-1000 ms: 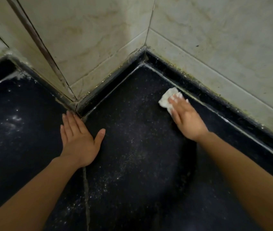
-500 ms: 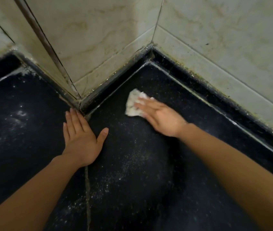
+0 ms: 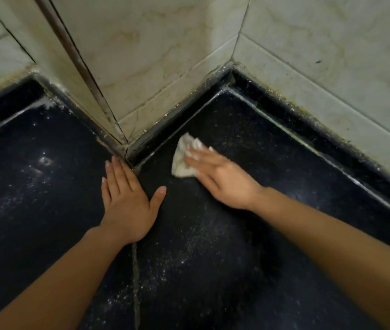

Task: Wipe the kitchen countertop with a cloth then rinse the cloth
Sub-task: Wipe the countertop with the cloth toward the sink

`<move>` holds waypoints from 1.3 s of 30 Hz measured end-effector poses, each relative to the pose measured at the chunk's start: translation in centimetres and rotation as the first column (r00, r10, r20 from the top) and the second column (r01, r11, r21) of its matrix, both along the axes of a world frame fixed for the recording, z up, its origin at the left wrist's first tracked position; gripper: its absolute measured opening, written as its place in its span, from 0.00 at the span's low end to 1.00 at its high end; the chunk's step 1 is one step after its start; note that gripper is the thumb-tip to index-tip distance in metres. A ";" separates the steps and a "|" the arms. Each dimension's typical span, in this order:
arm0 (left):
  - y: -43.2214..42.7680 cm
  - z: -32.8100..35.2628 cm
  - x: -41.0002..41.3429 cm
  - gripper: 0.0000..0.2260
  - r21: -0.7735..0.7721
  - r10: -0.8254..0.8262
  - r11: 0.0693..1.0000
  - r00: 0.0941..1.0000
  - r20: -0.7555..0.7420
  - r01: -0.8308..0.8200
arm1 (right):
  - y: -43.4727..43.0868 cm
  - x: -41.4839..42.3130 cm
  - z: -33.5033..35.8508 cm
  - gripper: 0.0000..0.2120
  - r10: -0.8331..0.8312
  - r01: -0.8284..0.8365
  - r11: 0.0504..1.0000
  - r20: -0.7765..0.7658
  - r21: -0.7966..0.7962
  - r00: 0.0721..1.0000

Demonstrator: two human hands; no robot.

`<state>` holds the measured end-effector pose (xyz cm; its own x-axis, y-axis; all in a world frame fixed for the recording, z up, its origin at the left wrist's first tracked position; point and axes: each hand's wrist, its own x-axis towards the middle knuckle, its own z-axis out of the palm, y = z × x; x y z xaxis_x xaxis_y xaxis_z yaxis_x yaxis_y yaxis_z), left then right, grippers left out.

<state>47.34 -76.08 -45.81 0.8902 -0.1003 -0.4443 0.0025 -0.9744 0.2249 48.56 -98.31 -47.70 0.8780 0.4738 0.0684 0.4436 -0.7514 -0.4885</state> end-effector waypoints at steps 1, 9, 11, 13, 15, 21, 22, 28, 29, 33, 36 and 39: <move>0.0 0.0 0.0 0.43 0.001 0.001 1.000 1.000 0.004 -0.001 | -0.8 -0.9 0.3 0.20 0.090 -0.091 0.995 -0.004 -0.040 0.996; 0.3 0.1 0.3 0.42 -0.011 -0.009 1.000 0.998 -0.055 0.009 | -7.7 5.3 -0.4 0.21 -0.563 0.559 0.823 -0.013 -0.100 0.827; 0.4 0.2 0.4 0.42 -0.014 -0.020 1.000 0.997 -0.079 0.019 | -5.0 3.4 -0.9 0.21 -0.512 0.511 0.857 0.006 -0.064 0.859; 0.4 0.3 0.5 0.42 -0.018 -0.027 1.000 0.995 -0.096 0.026 | -2.6 -0.5 -0.8 0.20 -0.321 0.323 0.945 0.035 -0.062 0.946; 0.4 0.5 0.6 0.41 -0.019 -0.027 1.000 0.994 -0.106 0.025 | -0.9 -5.5 -0.5 0.20 -0.099 0.106 0.988 0.066 -0.109 0.993; 0.3 1.0 0.4 0.42 -0.025 -0.037 0.999 0.991 -0.127 0.034 | -4.0 -11.9 0.2 0.21 0.304 -0.301 0.934 -0.013 -0.194 0.952; 0.4 1.0 0.4 0.42 -0.027 -0.039 0.999 0.991 -0.128 0.035 | -5.4 -10.7 0.3 0.20 0.235 -0.230 0.947 -0.002 -0.222 0.972; 0.4 1.0 0.3 0.42 -0.035 -0.036 0.999 0.992 -0.118 0.032 | -7.1 -3.9 0.3 0.20 -0.612 0.617 0.755 0.103 -0.222 0.784; 0.4 1.0 0.3 0.42 -0.032 -0.035 0.999 0.992 -0.118 0.032 | -5.5 -4.3 0.1 0.20 -0.628 0.636 0.742 0.114 -0.211 0.770; 0.4 1.0 0.2 0.42 -0.029 -0.036 0.999 0.992 -0.123 0.033 | 0.4 -12.0 -0.9 0.23 -0.265 0.296 0.916 0.145 -0.271 0.953; 0.3 1.2 0.2 0.42 -0.017 -0.040 0.999 0.992 -0.123 0.038 | -0.1 -16.3 0.2 0.21 0.106 -0.100 0.953 0.005 -0.286 0.994; 0.4 1.1 0.2 0.42 -0.020 -0.037 0.999 0.992 -0.119 0.035 | -3.7 -13.9 1.6 0.20 0.214 -0.197 0.920 0.012 -0.338 0.977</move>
